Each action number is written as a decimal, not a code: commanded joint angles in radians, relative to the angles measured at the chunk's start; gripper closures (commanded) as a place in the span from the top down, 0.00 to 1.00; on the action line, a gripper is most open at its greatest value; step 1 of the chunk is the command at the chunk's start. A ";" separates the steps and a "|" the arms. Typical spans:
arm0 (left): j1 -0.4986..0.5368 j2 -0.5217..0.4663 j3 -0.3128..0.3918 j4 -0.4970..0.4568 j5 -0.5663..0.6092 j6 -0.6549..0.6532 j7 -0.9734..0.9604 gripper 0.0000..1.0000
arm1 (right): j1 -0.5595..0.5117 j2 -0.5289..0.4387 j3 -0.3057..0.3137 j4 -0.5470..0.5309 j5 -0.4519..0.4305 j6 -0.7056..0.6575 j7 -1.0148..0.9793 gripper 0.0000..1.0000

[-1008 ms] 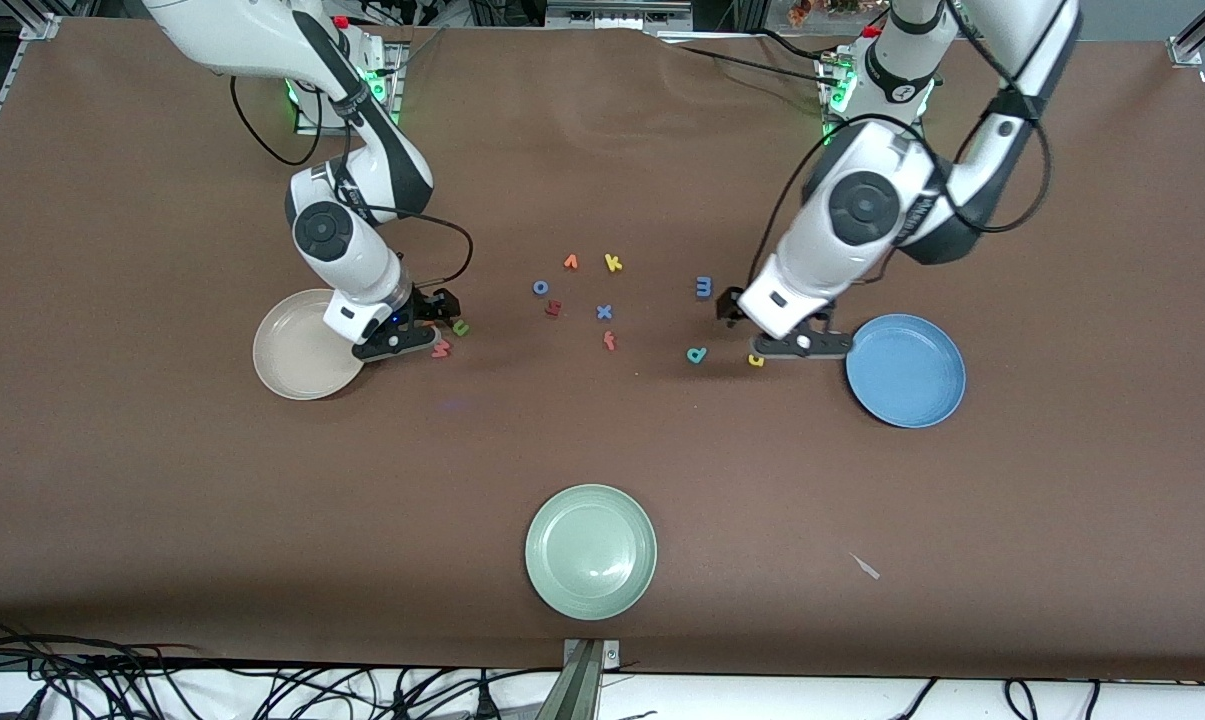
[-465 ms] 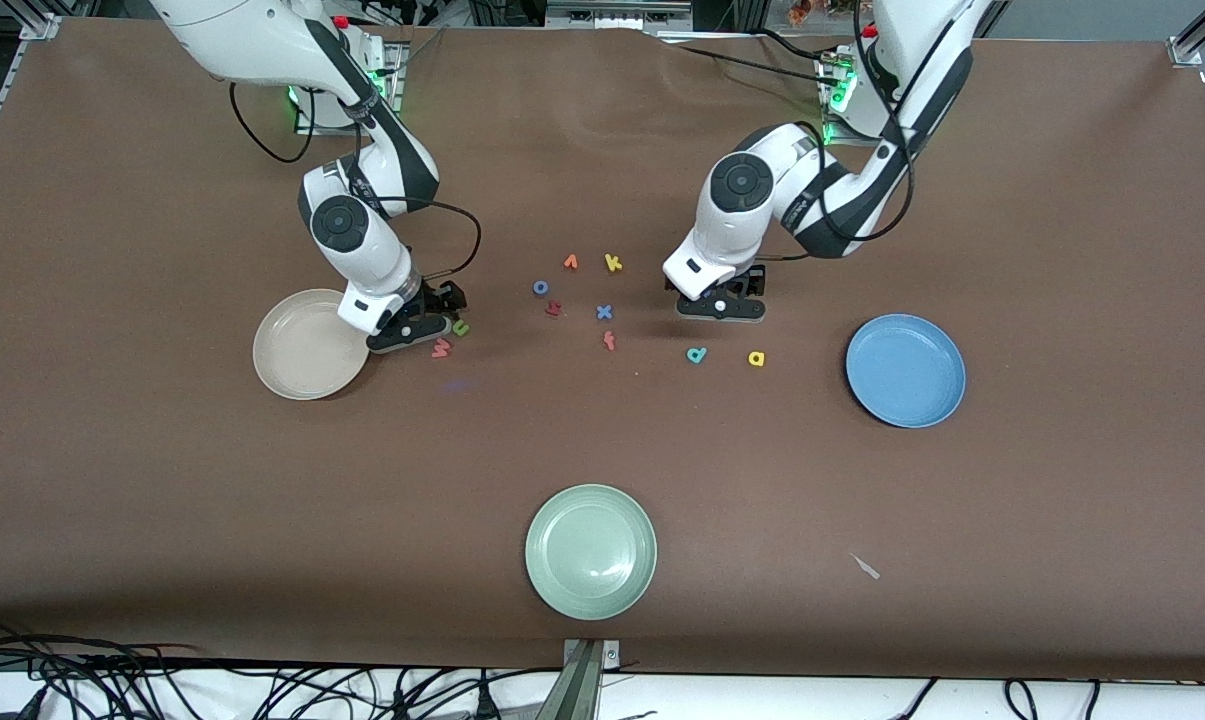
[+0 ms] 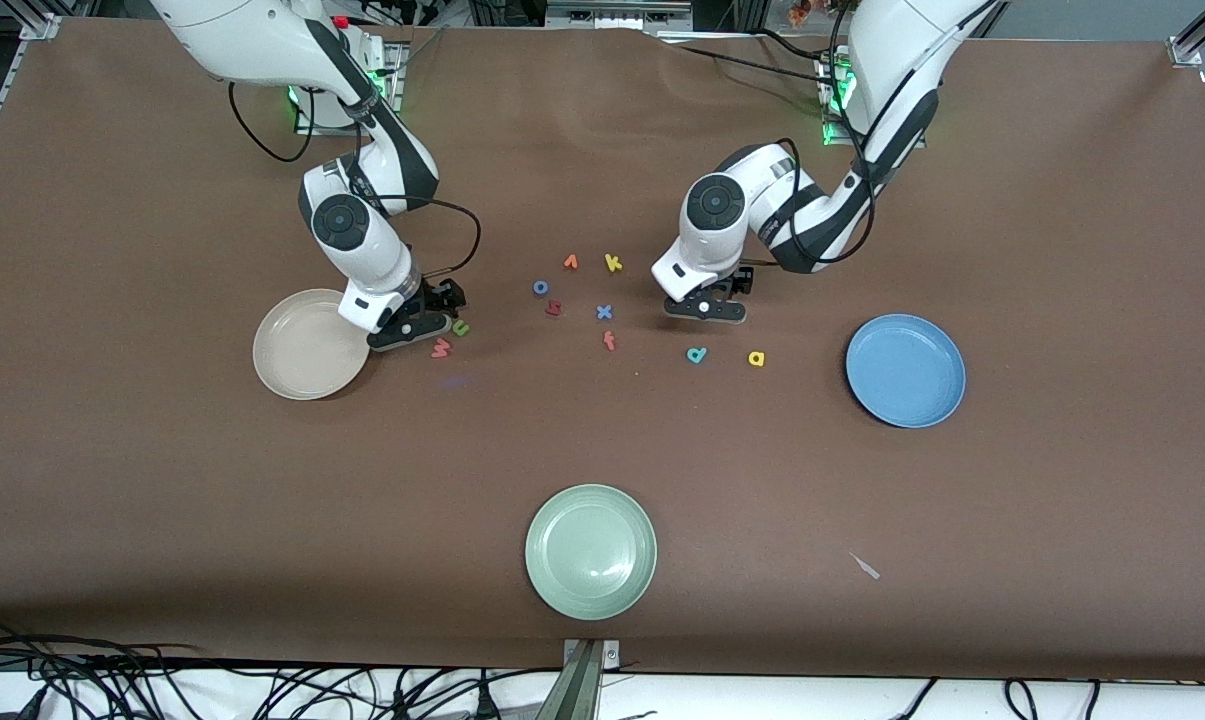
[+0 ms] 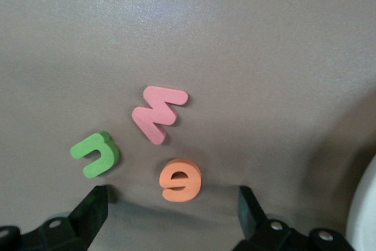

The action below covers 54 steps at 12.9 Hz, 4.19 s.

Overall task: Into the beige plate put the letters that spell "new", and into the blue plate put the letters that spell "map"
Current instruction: 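Grasp the blue E with the left gripper while the right gripper lowers, then place the E on the blue plate while the right gripper grasps the 9, then drop the orange 9 on the beige plate while the left gripper grasps the D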

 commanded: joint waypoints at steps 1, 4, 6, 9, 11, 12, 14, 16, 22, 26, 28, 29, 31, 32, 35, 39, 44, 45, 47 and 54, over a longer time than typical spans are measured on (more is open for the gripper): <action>-0.012 0.008 0.002 0.003 0.037 -0.001 -0.010 0.66 | -0.002 -0.007 -0.001 -0.028 -0.019 0.035 0.008 0.90; -0.012 0.028 0.000 0.003 0.037 -0.001 -0.007 0.53 | -0.002 -0.007 -0.001 -0.030 -0.019 0.039 0.008 0.70; -0.005 0.028 0.002 0.006 0.037 -0.001 -0.002 0.40 | -0.002 -0.006 -0.001 -0.030 -0.019 0.039 0.008 0.49; -0.005 0.036 0.002 0.007 0.037 -0.001 -0.002 0.23 | -0.002 -0.012 -0.001 -0.028 -0.019 0.038 0.002 0.33; -0.002 0.039 0.003 0.015 0.037 -0.004 -0.001 0.10 | -0.005 -0.029 -0.004 -0.022 -0.019 0.025 -0.005 0.29; 0.001 0.033 0.005 0.028 0.036 -0.010 -0.001 0.06 | -0.005 -0.041 -0.005 -0.021 -0.017 0.009 -0.007 0.28; 0.040 0.025 0.000 0.111 0.011 -0.152 0.065 0.05 | -0.017 -0.091 -0.009 -0.007 -0.016 -0.059 -0.034 0.28; 0.084 0.022 0.000 0.224 -0.073 -0.338 0.213 0.05 | -0.039 -0.137 -0.052 0.010 -0.014 -0.134 -0.140 0.28; 0.328 0.014 0.002 0.351 -0.089 -0.541 0.606 0.05 | -0.040 -0.093 -0.035 0.054 0.000 -0.137 -0.075 0.53; 0.472 0.020 0.016 0.343 -0.067 -0.547 0.884 0.07 | -0.028 -0.013 -0.008 0.096 -0.005 -0.084 -0.035 0.60; 0.502 0.049 0.014 0.343 -0.017 -0.542 0.904 0.13 | -0.017 0.007 -0.006 0.094 -0.008 -0.050 -0.035 0.60; 0.502 0.068 0.016 0.346 -0.015 -0.533 0.903 0.29 | -0.013 0.014 -0.006 0.096 -0.008 -0.039 -0.035 0.60; 0.503 0.062 0.016 0.349 -0.001 -0.530 0.904 1.00 | 0.007 0.034 -0.006 0.094 -0.003 -0.001 -0.033 0.60; 0.505 0.053 0.013 0.354 -0.004 -0.532 0.898 1.00 | 0.015 0.039 -0.006 0.094 0.001 0.015 -0.033 0.60; 0.486 0.053 -0.012 0.404 -0.050 -0.527 0.804 1.00 | 0.020 0.040 -0.006 0.094 0.001 0.015 -0.033 0.60; 0.448 0.057 -0.073 0.326 -0.113 -0.304 0.558 1.00 | 0.020 0.042 -0.006 0.087 -0.003 0.018 -0.033 0.59; 0.385 0.048 -0.075 0.179 -0.090 -0.052 0.407 1.00 | 0.020 0.042 -0.008 0.068 -0.003 0.038 -0.033 0.51; 0.385 0.037 -0.075 0.136 -0.061 0.008 0.394 1.00 | 0.020 0.042 -0.008 0.068 -0.003 0.038 -0.033 0.48; 0.376 0.046 -0.075 0.092 0.015 0.066 0.326 0.99 | 0.020 0.042 -0.008 0.067 -0.003 0.039 -0.033 0.45; 0.321 0.096 -0.072 0.099 0.129 0.070 0.196 0.72 | 0.018 0.039 -0.011 0.053 -0.009 0.038 -0.036 0.28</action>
